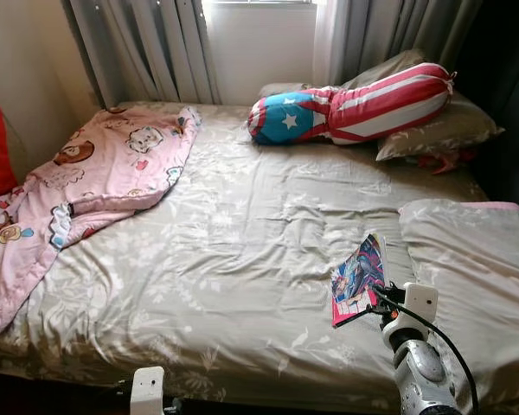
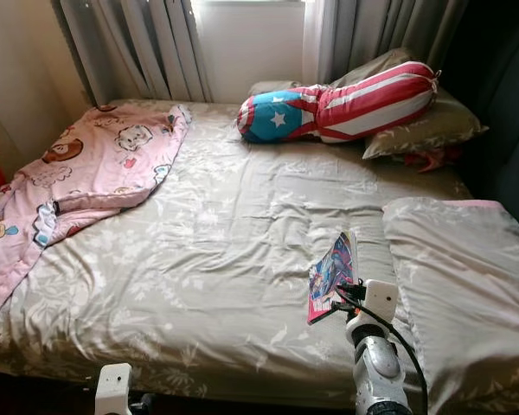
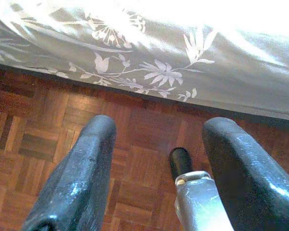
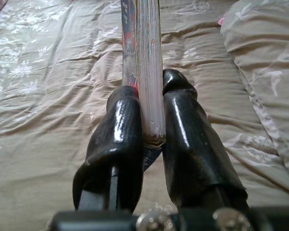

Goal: Clean up the room

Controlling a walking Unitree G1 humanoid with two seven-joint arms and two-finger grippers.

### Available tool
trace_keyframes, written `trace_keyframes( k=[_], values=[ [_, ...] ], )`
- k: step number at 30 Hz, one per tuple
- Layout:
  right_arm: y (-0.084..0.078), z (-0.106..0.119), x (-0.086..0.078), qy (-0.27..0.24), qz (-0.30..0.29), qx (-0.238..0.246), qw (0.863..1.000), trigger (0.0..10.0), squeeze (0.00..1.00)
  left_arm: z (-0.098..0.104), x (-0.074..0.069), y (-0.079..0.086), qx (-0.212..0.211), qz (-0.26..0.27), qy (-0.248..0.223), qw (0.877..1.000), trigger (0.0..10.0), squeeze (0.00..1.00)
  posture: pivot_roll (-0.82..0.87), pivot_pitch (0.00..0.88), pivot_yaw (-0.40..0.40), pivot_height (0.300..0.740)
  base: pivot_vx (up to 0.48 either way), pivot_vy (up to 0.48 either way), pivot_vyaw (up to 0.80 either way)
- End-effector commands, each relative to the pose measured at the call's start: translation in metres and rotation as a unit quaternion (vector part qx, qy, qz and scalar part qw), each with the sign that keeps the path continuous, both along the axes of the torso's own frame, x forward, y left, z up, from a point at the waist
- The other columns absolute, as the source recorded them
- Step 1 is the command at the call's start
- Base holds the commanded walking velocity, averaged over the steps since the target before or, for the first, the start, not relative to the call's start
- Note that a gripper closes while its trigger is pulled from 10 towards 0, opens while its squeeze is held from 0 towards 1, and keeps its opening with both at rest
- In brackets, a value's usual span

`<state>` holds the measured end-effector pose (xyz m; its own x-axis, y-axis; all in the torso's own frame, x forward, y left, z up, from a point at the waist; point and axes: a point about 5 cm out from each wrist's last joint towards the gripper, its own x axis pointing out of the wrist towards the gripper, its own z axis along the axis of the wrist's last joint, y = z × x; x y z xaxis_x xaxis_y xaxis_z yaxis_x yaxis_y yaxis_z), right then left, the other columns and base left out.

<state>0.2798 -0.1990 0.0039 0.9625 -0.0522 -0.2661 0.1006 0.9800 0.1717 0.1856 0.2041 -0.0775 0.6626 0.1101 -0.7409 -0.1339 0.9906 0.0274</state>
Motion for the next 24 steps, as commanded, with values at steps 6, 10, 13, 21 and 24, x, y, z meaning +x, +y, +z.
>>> trace_keyframes(
  k=[6,10,13,21,24],
  values=[
    [0.002,0.006,0.005,-0.014,0.009,-0.004,1.000,10.0,0.00,0.001,0.002,0.000,0.003,-0.003,-0.003,1.000,10.0,0.00,-0.11,0.000,0.024,0.740,0.111,0.000,0.00],
    [0.002,0.006,0.005,-0.014,0.009,-0.005,1.000,10.0,0.00,0.004,0.007,0.002,-0.002,0.007,-0.019,1.000,10.0,0.00,-0.12,0.000,0.024,0.740,0.000,0.000,0.00],
    [0.002,0.006,0.005,-0.014,0.007,-0.006,1.000,10.0,0.00,0.007,0.012,0.002,-0.005,0.010,-0.030,0.999,10.0,0.00,-0.11,0.000,0.023,0.740,0.000,0.000,0.00],
    [0.007,0.010,0.007,-0.031,0.034,-0.014,0.999,10.0,0.00,0.020,0.029,0.007,-0.016,0.048,-0.085,0.995,10.0,0.00,-0.12,0.000,0.025,0.740,0.000,0.000,0.00],
    [0.008,0.014,0.009,-0.046,0.045,-0.022,0.998,10.0,0.00,0.032,0.043,0.012,-0.019,0.064,-0.136,0.989,10.0,0.00,-0.11,0.000,0.023,0.740,0.000,0.000,0.00]
  ],
)
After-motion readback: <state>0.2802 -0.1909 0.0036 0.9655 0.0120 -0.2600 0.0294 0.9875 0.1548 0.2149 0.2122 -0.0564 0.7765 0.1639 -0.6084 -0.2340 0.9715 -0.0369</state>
